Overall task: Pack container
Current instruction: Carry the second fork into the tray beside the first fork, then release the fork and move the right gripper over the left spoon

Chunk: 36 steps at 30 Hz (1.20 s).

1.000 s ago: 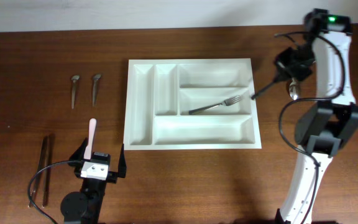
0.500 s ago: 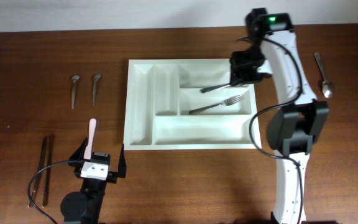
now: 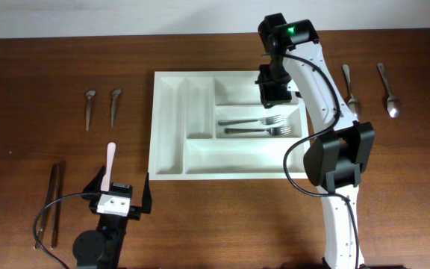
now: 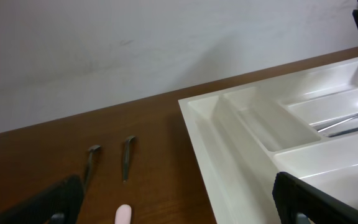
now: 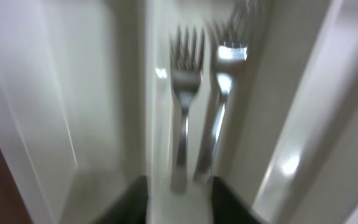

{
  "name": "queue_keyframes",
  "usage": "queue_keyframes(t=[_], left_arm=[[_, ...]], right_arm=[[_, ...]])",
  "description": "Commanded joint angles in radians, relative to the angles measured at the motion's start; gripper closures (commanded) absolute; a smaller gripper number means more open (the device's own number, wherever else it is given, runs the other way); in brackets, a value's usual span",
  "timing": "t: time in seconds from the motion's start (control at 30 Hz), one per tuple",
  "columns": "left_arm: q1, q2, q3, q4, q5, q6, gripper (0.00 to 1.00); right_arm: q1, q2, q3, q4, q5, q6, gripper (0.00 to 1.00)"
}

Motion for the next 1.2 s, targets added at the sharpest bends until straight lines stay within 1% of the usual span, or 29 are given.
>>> queue_keyframes(t=[0.0, 0.03, 0.07, 0.1, 0.17, 0.2, 0.23, 0.27, 0.33, 0.37, 0.47, 0.53, 0.6, 0.67, 0.77, 0.87, 0.97, 1.07, 1.17], left_arm=[[0.006, -0.010, -0.005, -0.002, -0.004, -0.012, 0.01], [0.006, -0.010, -0.005, -0.003, -0.004, -0.012, 0.01], [0.006, -0.010, -0.005, -0.002, -0.004, -0.012, 0.01], [0.006, -0.010, -0.005, -0.002, -0.004, -0.012, 0.01], [0.006, -0.010, -0.005, -0.002, -0.004, -0.012, 0.01], [0.006, -0.010, -0.005, -0.002, -0.004, -0.012, 0.01], [0.006, -0.010, -0.005, -0.002, -0.004, -0.012, 0.01], [0.006, -0.010, -0.005, -0.002, -0.004, -0.012, 0.01], [0.006, -0.010, -0.005, -0.003, -0.004, -0.012, 0.01], [0.006, -0.010, -0.005, -0.003, -0.004, -0.012, 0.01], [0.006, -0.010, -0.005, -0.002, -0.004, -0.012, 0.01], [0.006, -0.010, -0.005, -0.002, -0.004, -0.012, 0.01], [0.006, -0.010, -0.005, -0.002, -0.004, -0.012, 0.01], [0.006, -0.010, -0.005, -0.002, -0.004, -0.012, 0.01], [0.006, -0.010, -0.005, -0.002, -0.004, -0.012, 0.01], [0.006, -0.010, -0.005, -0.002, -0.004, -0.012, 0.01], [0.006, -0.010, -0.005, -0.002, -0.004, -0.012, 0.01], [0.006, -0.010, -0.005, -0.002, -0.004, -0.012, 0.01], [0.006, -0.010, -0.005, -0.002, -0.004, -0.012, 0.01]], right_arm=[[-0.026, -0.011, -0.003, -0.001, 0.213, -0.050, 0.49], [-0.038, -0.011, -0.003, -0.002, 0.264, -0.105, 0.42], [-0.051, -0.011, -0.003, -0.002, 0.321, -0.177, 0.31], [-0.065, -0.011, -0.003, -0.002, 0.383, -0.262, 0.23], [-0.098, -0.011, -0.003, -0.002, 0.529, -0.496, 0.05], [-0.113, -0.011, -0.003, -0.002, 0.591, -0.637, 0.01], [-0.129, -0.011, -0.003, -0.002, 0.654, -0.826, 0.01], [-0.144, -0.011, -0.003, -0.002, 0.689, -0.978, 0.01], [-0.172, -0.011, -0.003, -0.002, 0.708, -1.218, 0.01], [-0.186, -0.011, -0.003, -0.003, 0.707, -1.308, 0.01], [-0.212, -0.011, -0.003, -0.014, 0.700, -1.438, 0.01], [-0.222, -0.011, -0.003, 0.015, 0.653, -1.611, 0.01], [-0.231, -0.011, -0.002, 0.048, 0.498, -1.826, 0.01], [-0.249, -0.011, 0.000, 0.072, 0.357, -1.892, 0.01], [-0.284, -0.011, 0.000, 0.094, 0.238, -1.940, 0.01], [-0.327, -0.011, 0.008, 0.101, 0.225, -2.001, 0.01], [-0.381, -0.011, 0.009, 0.120, 0.200, -2.004, 0.01], [-0.446, -0.011, 0.009, 0.148, 0.108, -2.004, 0.02], [-0.481, -0.011, 0.009, 0.177, 0.069, -2.017, 0.01]])
